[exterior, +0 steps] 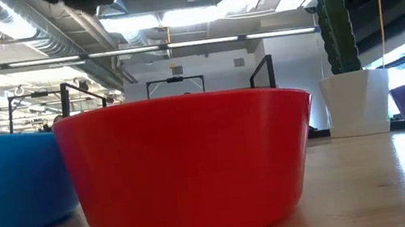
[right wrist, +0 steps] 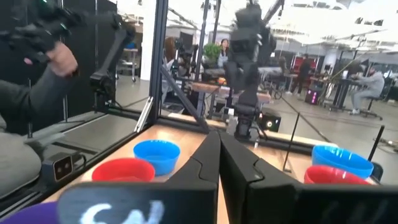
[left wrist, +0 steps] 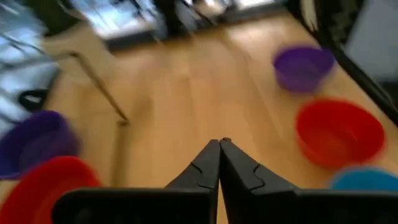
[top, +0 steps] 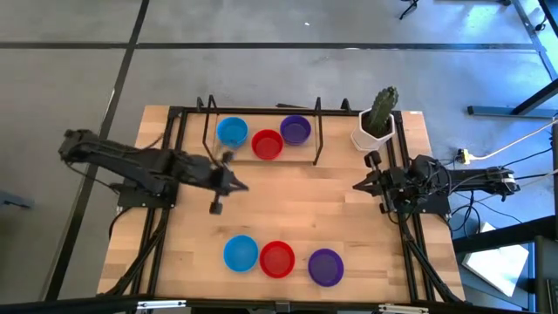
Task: Pick & Place Mini bowls
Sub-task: Stack the blue bowl on top of the blue bowls on the shelf
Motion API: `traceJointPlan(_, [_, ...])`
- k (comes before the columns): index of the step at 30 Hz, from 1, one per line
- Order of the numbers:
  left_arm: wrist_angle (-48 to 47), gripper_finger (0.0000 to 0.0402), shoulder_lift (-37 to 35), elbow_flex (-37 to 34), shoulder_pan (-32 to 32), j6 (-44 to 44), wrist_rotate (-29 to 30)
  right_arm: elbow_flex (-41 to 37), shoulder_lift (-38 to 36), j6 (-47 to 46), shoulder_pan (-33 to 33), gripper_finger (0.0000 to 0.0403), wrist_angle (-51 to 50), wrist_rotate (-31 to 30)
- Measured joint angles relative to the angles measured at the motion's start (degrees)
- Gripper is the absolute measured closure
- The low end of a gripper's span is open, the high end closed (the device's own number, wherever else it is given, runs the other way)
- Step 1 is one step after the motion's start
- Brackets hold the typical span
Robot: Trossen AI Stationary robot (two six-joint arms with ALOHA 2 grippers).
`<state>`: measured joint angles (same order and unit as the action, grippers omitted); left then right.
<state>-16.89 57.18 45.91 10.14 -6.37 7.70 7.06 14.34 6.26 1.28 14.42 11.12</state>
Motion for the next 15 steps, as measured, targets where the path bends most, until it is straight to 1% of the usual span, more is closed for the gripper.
traceJointPlan(2, [-7.2, 0.0398, 5.2, 6.0, 2.4, 0.2, -0.1, 0.0, 0.0, 0.0, 0.0, 0.0396, -0.8, 0.0])
traceJointPlan(4, [-13.4, 0.0398, 9.5, 10.8, 4.5, 2.3, 0.0, 0.0, 0.0, 0.0, 0.0, 0.0396, -1.1, 0.0])
traceJointPlan(7, [-21.0, 0.0398, 15.0, 15.3, 7.5, 5.7, -0.4, 0.0, 0.0, -0.1, 0.0, 0.0396, -1.5, 0.0])
traceJointPlan(9, [-25.0, 0.0398, 18.4, 16.6, 9.3, 7.5, -2.0, 0.0, 0.0, -0.2, 0.0, 0.0396, -1.5, 0.0])
traceJointPlan(12, [-27.1, 0.0397, 22.8, 16.8, 11.3, 9.9, -4.7, 0.0, 0.0, -0.3, 0.0, 0.0396, -2.0, 0.0])
traceJointPlan(15, [-27.6, 0.0397, 26.8, 16.9, 13.0, 13.3, -5.9, 0.0, 0.0, -1.5, 0.0, 0.0396, -2.3, 0.0])
